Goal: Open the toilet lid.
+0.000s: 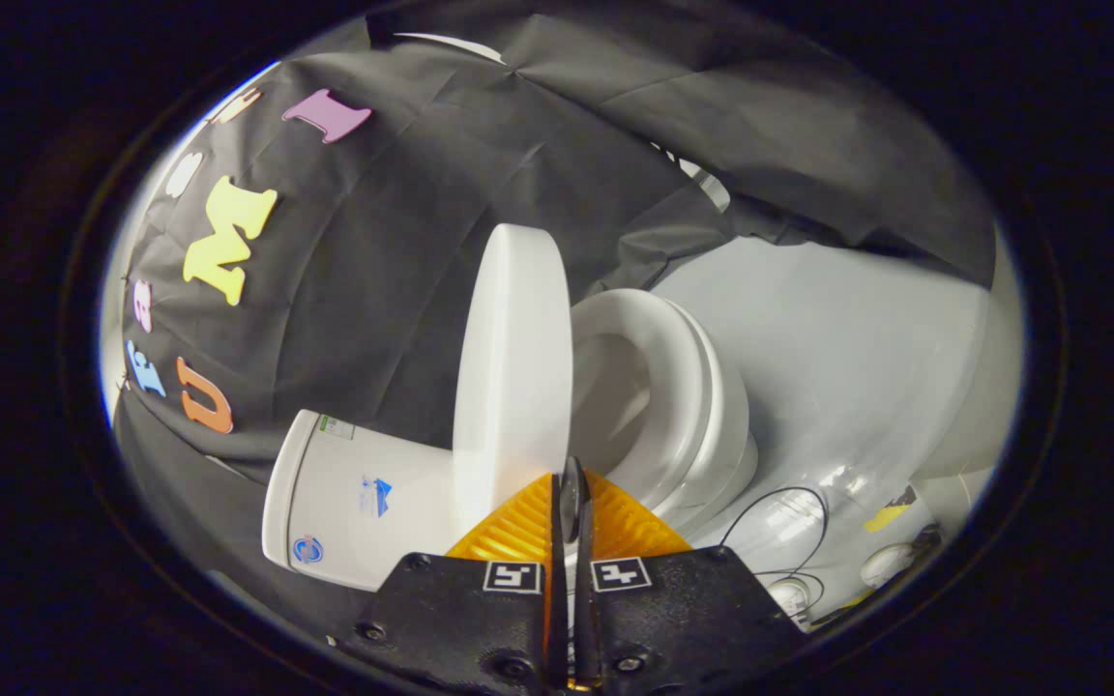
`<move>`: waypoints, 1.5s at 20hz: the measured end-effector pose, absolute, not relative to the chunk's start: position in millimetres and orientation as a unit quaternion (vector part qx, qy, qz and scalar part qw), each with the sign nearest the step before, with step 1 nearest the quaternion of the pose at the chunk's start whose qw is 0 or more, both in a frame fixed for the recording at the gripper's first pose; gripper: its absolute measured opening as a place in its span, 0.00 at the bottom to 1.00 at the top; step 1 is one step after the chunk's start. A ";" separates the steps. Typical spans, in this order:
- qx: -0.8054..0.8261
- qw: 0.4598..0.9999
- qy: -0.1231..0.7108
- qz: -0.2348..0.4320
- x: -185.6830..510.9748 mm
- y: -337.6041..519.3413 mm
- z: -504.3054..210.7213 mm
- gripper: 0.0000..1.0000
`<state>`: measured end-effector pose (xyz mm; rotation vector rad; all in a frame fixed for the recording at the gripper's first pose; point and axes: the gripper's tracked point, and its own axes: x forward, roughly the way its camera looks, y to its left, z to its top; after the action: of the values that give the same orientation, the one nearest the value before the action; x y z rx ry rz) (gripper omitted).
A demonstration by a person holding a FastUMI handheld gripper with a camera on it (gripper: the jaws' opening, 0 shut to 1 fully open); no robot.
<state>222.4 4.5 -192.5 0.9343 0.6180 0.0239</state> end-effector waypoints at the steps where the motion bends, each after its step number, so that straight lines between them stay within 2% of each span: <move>1: 0.437 0.851 0.292 0.010 222.2 6.0 -188.4 0.06; 11: 0.394 0.877 0.276 0.021 220.9 33.4 -143.2 0.06; 30: 0.330 0.909 0.255 0.013 217.0 73.3 -100.0 0.06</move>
<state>217.0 73.3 -100.0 0.6815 0.5267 0.0275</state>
